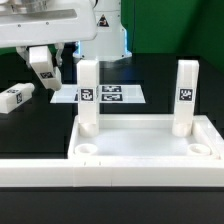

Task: Assemble desk

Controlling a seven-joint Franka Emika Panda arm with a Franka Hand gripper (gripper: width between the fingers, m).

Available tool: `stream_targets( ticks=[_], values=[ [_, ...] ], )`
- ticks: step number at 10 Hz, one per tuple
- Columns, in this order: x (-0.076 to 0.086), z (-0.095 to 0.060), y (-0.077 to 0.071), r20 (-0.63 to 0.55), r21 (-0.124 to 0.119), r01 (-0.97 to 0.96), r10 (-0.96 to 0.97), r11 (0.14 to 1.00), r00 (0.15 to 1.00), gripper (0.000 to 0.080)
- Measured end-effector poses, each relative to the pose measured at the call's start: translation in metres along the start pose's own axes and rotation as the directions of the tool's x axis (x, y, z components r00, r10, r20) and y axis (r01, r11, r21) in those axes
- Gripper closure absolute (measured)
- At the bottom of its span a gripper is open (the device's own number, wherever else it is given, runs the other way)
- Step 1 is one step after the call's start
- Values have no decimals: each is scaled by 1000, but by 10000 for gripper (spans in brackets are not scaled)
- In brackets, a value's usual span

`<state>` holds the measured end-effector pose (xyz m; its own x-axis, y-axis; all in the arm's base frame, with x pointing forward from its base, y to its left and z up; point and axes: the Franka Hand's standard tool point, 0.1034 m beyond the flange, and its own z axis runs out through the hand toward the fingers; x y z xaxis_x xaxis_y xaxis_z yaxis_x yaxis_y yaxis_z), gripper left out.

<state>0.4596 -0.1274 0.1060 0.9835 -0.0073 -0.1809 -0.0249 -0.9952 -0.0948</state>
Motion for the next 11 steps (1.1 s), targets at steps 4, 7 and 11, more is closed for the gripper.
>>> stream_targets(
  ticks=[4, 7, 11],
  values=[
    [9, -3, -1, -24, -13, 12, -13, 1000, 1000, 507],
    [38, -27, -5, -163, -45, 18, -25, 999, 986, 507],
    [65, -43, -19, -181, -64, 55, -65, 996, 981, 507]
  ],
)
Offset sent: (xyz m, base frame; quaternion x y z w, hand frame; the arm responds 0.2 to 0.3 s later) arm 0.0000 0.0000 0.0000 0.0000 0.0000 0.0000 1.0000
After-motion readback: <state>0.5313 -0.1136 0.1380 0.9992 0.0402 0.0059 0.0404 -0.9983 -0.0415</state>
